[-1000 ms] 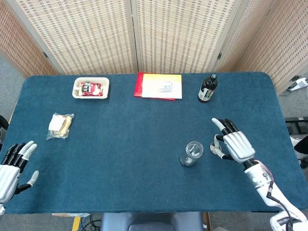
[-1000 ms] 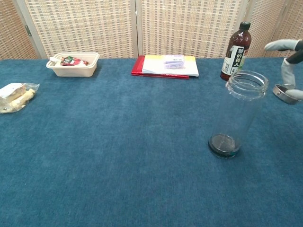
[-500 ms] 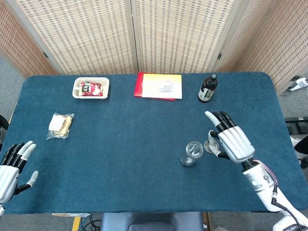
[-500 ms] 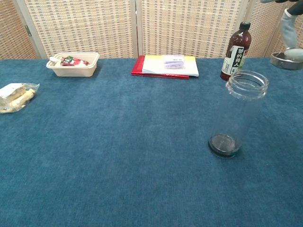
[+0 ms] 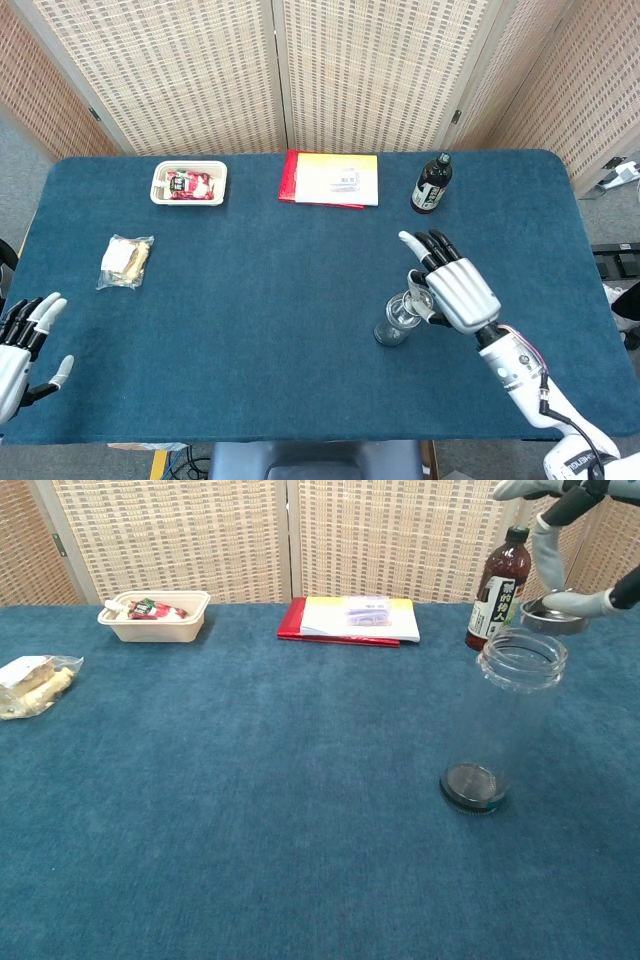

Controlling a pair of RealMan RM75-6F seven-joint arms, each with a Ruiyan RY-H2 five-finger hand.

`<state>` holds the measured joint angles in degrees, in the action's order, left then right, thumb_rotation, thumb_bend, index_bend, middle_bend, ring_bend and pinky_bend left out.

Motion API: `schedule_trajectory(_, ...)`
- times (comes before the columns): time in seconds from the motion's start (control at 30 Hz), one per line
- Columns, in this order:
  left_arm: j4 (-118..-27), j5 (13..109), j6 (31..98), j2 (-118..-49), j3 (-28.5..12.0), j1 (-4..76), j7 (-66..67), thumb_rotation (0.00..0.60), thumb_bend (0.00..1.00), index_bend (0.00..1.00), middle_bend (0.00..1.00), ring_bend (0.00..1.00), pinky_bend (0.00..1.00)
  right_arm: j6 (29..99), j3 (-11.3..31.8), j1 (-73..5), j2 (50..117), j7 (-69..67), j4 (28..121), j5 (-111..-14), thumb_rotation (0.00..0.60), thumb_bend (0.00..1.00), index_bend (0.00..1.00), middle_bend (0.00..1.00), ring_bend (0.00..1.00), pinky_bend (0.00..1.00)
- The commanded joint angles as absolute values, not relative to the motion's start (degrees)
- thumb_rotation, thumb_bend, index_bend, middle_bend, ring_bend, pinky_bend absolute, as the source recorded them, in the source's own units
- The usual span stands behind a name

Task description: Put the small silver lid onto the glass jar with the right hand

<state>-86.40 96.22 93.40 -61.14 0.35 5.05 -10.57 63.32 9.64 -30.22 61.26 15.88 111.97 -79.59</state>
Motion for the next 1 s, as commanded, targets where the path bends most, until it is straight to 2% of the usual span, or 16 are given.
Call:
schedule_trajectory(0.03,-86.4,96.4,93.7,-61.0,0.4,4.9,-10.9,0.600,0.37,0.00,0.05,0.00,0.00,63.0,9.7,-30.7,62.0,16.8,112.1,-78.9,0.600,0.39,0.64,0.03,0.00,0.00)
schedule_trajectory(0.9,-86.7,96.2,93.6,-60.7,0.3,4.7,-11.0,0.600,0.38,0.00,0.05,0.00,0.00,61.2,8.4,-32.6,64.2,19.4,109.6,-76.3,0.600,0.39,0.64,0.02,0.00,0.00)
schedule_trajectory(1.0,-86.6,96.2,93.7,-60.7,0.2,4.7,-11.2,0.600,0.38,0.00,0.05,0.00,0.00,60.2,8.1,-32.8,63.3,20.1,110.4,-75.3,0.600,0.39,0.59,0.00,0.00,0.00)
